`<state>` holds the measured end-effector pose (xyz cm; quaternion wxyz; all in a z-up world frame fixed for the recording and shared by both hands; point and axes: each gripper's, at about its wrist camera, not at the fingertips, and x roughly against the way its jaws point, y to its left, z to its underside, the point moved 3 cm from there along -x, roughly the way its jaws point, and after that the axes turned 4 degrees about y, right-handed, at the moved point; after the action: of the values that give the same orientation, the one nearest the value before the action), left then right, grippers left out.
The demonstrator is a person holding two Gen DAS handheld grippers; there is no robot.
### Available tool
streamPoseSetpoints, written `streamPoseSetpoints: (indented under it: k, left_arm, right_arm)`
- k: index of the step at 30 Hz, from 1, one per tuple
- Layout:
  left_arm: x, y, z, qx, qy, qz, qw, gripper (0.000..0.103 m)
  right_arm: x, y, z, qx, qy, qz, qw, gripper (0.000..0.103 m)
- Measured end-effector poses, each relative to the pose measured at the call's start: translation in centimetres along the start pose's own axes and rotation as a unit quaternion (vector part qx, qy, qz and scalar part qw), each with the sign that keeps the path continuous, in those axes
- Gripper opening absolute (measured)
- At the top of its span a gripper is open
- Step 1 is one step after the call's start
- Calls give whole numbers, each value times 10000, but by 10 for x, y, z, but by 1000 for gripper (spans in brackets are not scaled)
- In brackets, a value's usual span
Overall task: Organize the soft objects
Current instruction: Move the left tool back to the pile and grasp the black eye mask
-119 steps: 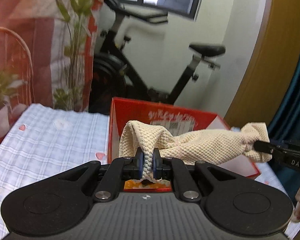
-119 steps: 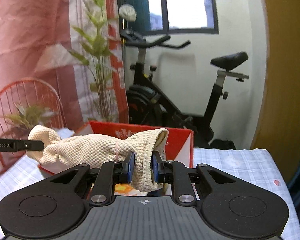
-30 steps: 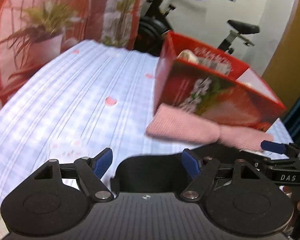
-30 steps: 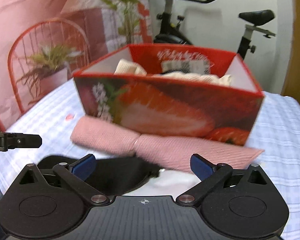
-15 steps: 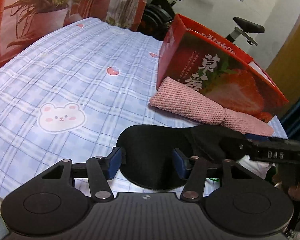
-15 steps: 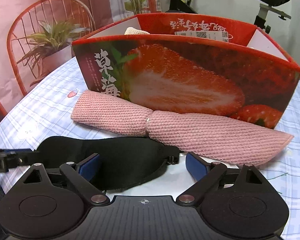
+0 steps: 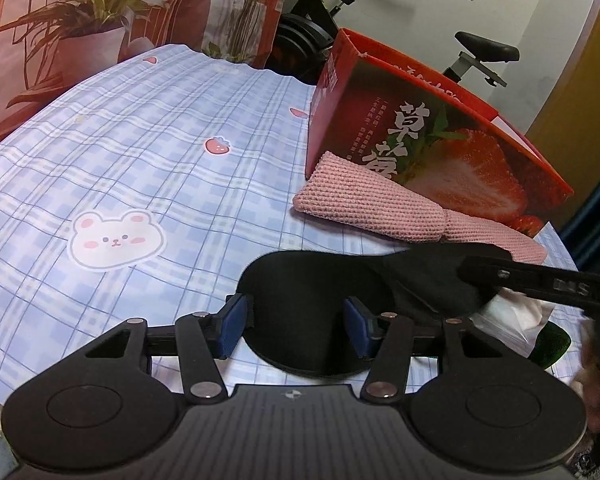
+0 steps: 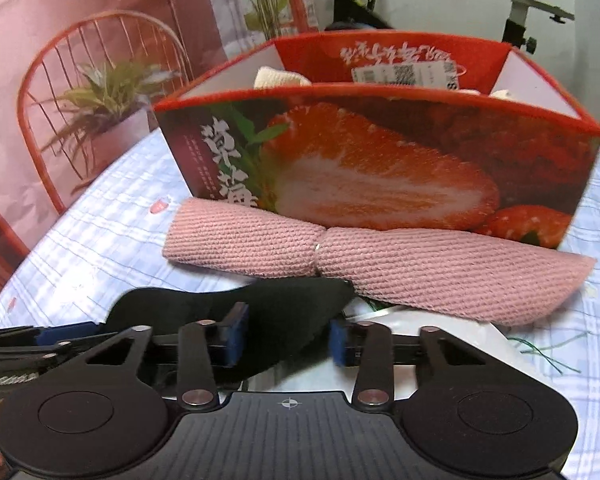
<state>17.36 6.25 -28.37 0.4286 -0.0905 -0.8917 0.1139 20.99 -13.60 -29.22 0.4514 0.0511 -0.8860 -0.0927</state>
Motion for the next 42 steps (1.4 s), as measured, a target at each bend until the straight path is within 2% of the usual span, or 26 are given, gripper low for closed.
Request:
streamPoseSetpoints:
  k: [3,5,7,16,21,23,26,34,37,39,42]
  left_arm:
    - [-1,-1,1,-8,33,-9,10000,56]
    - [-1,-2,1,-12,41,10,10000,56]
    - [0,-3,2,23,42,67,10000,56]
    - [0,-6,5,47,7,264,9996,56]
    - [-3,-11,5,-163,-39,136,9998,57]
    - [-3,-8,4,-146,-36,0,9999,57]
    - [-2,-4,2,-23,-23,39,10000,57]
    - [-8,-18,2,-409,-53,128,9991,59]
    - [-8,-18,4,-528,-79,-21,9986,42]
    - [-8,-15,4,-507,-112,-169,9985,25]
    - [-6,-12,4,-544,-152,-297,9980,19]
  right_arm:
    - [18,-4,11,-134,-240,-63,9996,17]
    - [30,-4,23,-76,-435,142,9989,14]
    - [38,-4,34,-46,-516,174,9985,13]
    - [47,-9,51,-20,-682,243,9974,13]
    - [46,-8,52,28,-696,240,9973,13]
    - [46,-8,52,30,-700,232,9973,13]
    - [45,-9,52,32,-698,229,9973,13]
    - [43,-5,53,64,-671,259,9974,14]
    - [44,-6,53,23,-669,244,9975,14]
    - [44,-7,53,-60,-685,219,9974,14]
    - [43,-10,52,-147,-704,176,9973,16]
